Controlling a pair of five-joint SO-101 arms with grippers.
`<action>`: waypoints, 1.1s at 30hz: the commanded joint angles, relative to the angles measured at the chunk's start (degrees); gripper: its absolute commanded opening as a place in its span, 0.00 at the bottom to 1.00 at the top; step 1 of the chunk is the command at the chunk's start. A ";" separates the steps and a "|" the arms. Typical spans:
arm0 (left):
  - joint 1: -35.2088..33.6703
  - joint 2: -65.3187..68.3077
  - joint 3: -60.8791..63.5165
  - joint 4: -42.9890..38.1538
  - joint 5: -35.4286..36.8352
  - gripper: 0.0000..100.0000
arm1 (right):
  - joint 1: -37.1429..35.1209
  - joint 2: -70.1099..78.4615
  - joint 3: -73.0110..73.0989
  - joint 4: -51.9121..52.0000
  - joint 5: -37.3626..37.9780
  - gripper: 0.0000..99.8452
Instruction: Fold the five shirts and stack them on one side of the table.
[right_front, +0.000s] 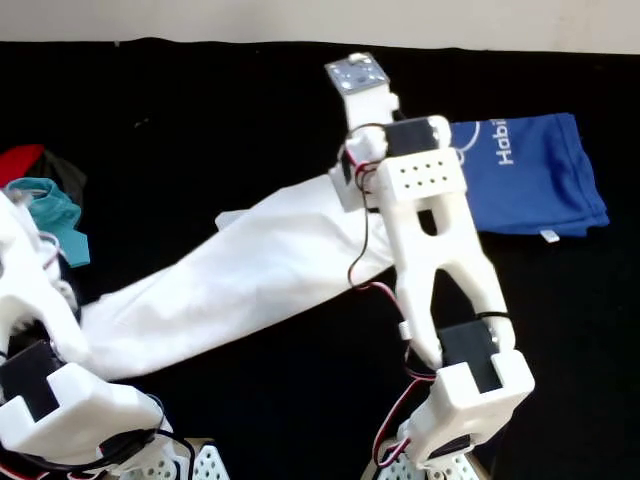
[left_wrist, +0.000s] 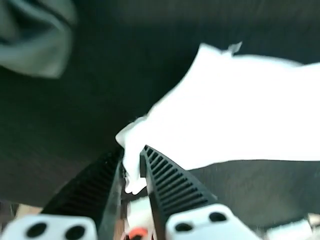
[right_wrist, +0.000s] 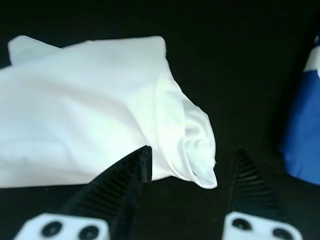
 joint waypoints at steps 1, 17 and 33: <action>0.48 -0.84 4.26 0.62 -2.02 0.06 | -3.12 -0.13 -2.59 -1.10 -0.97 0.25; -4.26 -0.22 -3.38 -3.96 -1.93 0.21 | -4.70 -0.13 -2.42 -0.57 -0.88 0.25; 0.22 -0.75 18.86 -23.30 -1.67 0.15 | -4.88 -0.13 -2.42 -0.22 -0.88 0.25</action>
